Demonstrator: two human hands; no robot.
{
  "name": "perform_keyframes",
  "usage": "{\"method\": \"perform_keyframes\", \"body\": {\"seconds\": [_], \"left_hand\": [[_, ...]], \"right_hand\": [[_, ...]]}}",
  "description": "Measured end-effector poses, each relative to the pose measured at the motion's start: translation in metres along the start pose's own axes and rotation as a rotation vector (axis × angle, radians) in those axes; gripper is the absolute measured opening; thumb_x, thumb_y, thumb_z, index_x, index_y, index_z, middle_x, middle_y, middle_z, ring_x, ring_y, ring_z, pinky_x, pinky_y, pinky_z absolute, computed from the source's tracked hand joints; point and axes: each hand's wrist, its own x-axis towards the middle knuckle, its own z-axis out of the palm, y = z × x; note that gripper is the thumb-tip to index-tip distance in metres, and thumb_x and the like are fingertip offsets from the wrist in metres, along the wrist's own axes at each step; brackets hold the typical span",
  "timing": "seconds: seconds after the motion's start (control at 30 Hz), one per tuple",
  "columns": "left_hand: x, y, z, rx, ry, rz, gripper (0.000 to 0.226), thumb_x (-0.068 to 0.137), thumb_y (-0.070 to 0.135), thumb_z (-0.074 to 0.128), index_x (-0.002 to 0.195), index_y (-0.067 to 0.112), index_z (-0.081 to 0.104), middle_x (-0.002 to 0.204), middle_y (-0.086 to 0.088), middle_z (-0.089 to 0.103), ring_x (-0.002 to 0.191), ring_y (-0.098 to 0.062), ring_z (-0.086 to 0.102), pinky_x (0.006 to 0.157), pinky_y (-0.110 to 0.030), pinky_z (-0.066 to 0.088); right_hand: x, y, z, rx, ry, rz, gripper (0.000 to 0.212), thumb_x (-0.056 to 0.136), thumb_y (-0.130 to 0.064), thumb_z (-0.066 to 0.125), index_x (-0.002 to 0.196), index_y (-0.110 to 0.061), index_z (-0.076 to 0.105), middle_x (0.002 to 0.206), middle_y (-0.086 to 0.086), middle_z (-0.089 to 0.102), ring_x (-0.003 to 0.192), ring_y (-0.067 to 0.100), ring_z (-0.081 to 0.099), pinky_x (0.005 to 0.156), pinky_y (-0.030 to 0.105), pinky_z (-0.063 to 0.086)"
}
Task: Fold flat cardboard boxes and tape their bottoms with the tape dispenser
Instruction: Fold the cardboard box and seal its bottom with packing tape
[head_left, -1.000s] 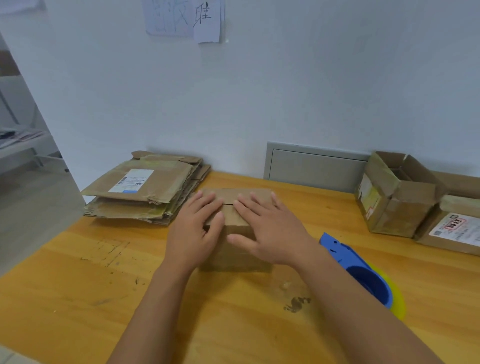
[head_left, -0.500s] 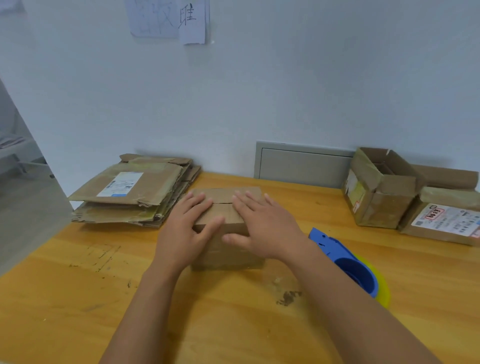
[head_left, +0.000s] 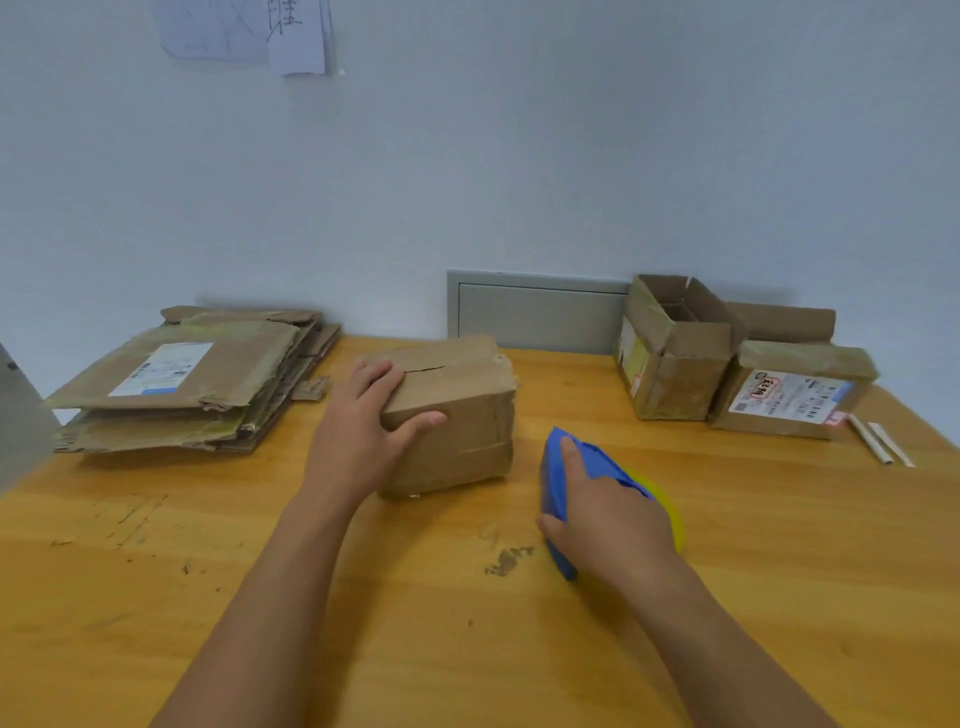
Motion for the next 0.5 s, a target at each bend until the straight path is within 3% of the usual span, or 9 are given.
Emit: {"method": "perform_keyframes", "body": {"seconds": [0.07,0.2,0.3,0.4,0.5], "left_hand": [[0.001,0.005,0.008,-0.008,-0.002,-0.014,0.089,0.073,0.076,0.053,0.141,0.018,0.053,0.151,0.006,0.044,0.147,-0.012,0.021,0.114,-0.038,0.028],[0.005,0.005,0.015,0.002,0.022,0.008,0.073,0.076,0.071,0.062,0.134,0.027,0.056,0.144,0.009,0.049,0.145,-0.012,0.025,0.107,-0.043,0.038],[0.007,0.001,0.015,-0.022,0.017,0.009,0.072,0.073,0.072,0.060,0.128,0.027,0.060,0.142,0.008,0.050,0.142,-0.012,0.030,0.107,-0.043,0.039],[0.007,-0.001,0.018,-0.026,0.044,0.022,0.069,0.075,0.069,0.061,0.128,0.024,0.062,0.142,0.008,0.051,0.141,-0.011,0.031,0.110,-0.038,0.033],[0.006,-0.004,0.021,-0.024,0.066,0.048,0.059,0.082,0.060,0.064,0.128,0.023,0.062,0.141,0.007,0.051,0.141,-0.010,0.030,0.110,-0.036,0.030]], "right_hand": [[-0.001,0.002,-0.001,0.046,0.041,-0.014,0.078,0.102,-0.039,0.044,0.158,-0.028,-0.009,0.075,-0.004,0.054,0.058,0.012,0.048,0.044,0.029,0.032],[0.008,0.024,-0.012,0.340,0.256,-0.019,0.056,0.100,-0.036,0.045,0.150,-0.030,0.019,0.071,-0.006,0.050,0.060,0.015,0.048,0.046,0.033,0.029],[0.022,0.043,-0.017,0.696,0.288,-0.027,0.033,0.102,-0.034,0.045,0.134,-0.036,0.040,0.082,-0.005,0.056,0.071,0.019,0.053,0.056,0.035,0.037],[0.035,0.052,-0.021,1.109,0.240,0.003,0.025,0.103,-0.028,0.045,0.124,-0.041,0.049,0.107,-0.002,0.062,0.090,0.020,0.060,0.074,0.037,0.047],[0.040,0.055,-0.020,1.188,0.258,-0.010,0.031,0.106,-0.024,0.042,0.132,-0.035,0.054,0.131,-0.009,0.058,0.114,0.015,0.056,0.095,0.037,0.047]]}}
